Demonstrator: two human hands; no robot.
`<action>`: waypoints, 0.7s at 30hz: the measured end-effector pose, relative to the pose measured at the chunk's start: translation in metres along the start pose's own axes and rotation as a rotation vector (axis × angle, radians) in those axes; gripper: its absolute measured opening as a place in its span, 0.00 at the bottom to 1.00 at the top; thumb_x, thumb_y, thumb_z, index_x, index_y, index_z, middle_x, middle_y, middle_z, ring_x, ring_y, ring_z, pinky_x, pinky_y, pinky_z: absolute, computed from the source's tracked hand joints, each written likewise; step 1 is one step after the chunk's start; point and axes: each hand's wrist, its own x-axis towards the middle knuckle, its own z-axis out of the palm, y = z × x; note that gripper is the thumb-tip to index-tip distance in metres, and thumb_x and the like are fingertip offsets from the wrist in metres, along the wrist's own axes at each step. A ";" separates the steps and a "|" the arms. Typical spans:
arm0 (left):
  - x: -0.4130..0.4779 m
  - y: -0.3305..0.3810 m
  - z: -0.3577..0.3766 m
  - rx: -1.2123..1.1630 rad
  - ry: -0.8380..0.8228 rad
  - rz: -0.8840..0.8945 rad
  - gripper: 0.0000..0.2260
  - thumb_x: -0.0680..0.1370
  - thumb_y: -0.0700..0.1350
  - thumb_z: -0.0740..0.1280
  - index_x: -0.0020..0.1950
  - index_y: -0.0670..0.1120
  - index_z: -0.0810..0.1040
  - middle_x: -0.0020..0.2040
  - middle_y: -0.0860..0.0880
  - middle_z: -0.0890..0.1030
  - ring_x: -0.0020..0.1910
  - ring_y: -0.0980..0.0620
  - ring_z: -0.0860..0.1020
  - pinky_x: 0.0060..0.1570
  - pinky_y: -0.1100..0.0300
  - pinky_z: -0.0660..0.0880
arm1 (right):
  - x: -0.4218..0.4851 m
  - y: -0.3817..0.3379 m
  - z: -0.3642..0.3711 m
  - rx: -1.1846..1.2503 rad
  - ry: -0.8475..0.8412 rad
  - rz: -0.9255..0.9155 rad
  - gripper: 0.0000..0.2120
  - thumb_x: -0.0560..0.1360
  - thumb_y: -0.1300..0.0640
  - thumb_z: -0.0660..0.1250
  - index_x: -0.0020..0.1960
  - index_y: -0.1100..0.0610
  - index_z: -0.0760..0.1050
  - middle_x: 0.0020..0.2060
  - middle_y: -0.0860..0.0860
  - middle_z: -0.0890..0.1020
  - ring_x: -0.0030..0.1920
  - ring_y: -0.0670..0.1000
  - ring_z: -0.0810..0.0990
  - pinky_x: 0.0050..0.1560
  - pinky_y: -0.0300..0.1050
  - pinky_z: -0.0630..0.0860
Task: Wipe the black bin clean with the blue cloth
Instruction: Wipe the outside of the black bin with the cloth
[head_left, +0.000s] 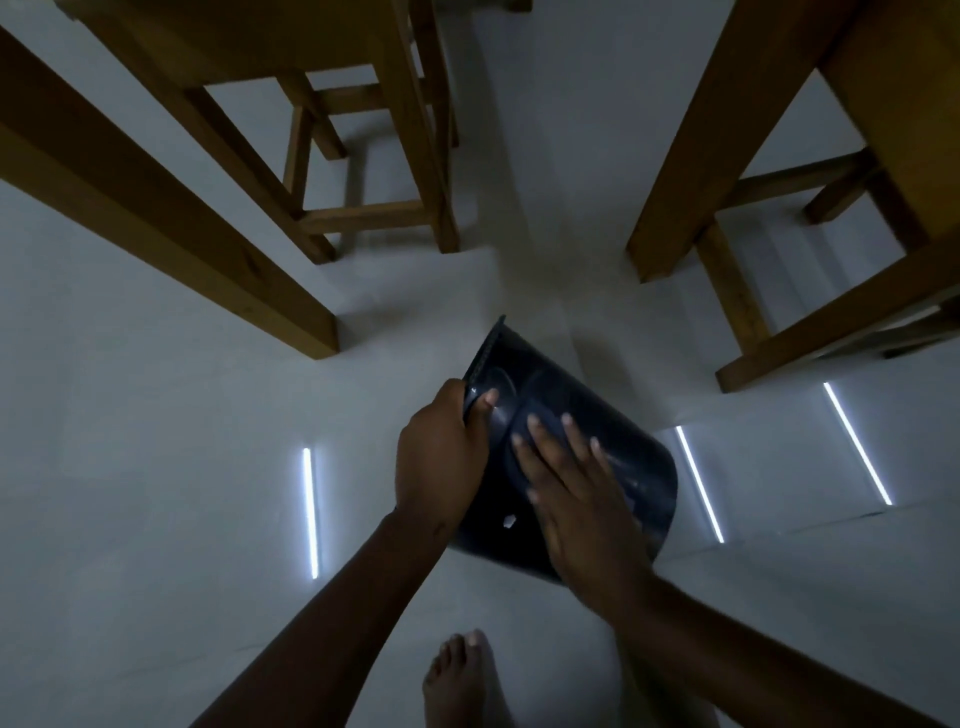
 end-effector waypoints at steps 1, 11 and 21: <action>-0.001 0.000 0.001 0.002 -0.005 0.011 0.11 0.81 0.53 0.58 0.48 0.47 0.74 0.38 0.55 0.76 0.36 0.54 0.76 0.31 0.72 0.65 | 0.014 0.004 -0.003 0.051 0.007 0.036 0.24 0.81 0.52 0.49 0.77 0.51 0.55 0.77 0.50 0.58 0.78 0.53 0.51 0.76 0.51 0.50; 0.001 -0.005 0.002 -0.009 0.006 -0.061 0.11 0.81 0.54 0.58 0.47 0.48 0.73 0.38 0.52 0.78 0.37 0.51 0.79 0.36 0.62 0.71 | -0.001 0.002 0.001 -0.072 -0.049 0.063 0.25 0.80 0.50 0.48 0.76 0.52 0.54 0.76 0.51 0.60 0.77 0.56 0.54 0.75 0.55 0.55; -0.008 0.005 0.004 0.041 -0.006 0.044 0.12 0.81 0.54 0.58 0.52 0.47 0.75 0.43 0.50 0.83 0.37 0.53 0.79 0.37 0.64 0.70 | 0.018 0.033 -0.018 0.126 0.086 0.358 0.21 0.82 0.49 0.48 0.73 0.53 0.64 0.69 0.53 0.73 0.70 0.55 0.70 0.67 0.50 0.69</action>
